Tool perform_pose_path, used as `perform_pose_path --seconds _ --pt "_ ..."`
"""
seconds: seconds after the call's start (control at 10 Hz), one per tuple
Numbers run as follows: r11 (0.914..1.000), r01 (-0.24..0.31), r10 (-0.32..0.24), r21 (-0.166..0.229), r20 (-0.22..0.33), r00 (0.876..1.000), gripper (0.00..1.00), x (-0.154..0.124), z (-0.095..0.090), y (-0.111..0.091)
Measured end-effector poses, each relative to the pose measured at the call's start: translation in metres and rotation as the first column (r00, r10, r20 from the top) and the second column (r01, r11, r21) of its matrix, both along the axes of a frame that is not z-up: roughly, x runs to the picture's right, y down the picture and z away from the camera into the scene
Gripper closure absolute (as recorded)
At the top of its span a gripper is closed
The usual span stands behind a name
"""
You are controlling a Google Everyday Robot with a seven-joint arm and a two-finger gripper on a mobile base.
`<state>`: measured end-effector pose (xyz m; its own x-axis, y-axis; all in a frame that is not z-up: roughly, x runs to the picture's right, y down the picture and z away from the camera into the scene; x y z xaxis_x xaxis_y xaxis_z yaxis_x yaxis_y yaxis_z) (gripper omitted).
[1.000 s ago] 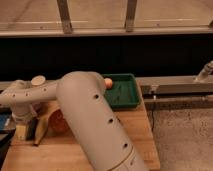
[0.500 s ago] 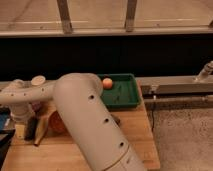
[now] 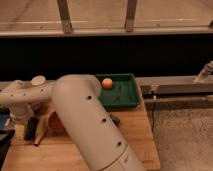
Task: Place eraser in red bowl
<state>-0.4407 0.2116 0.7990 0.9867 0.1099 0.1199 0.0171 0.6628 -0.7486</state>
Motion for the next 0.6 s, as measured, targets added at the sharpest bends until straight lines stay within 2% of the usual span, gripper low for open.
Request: perform_pose_path --seconds 0.6 --pt "0.9998 0.002 -0.001 -0.02 0.006 1.0 0.2 -0.0026 0.0061 0.0099"
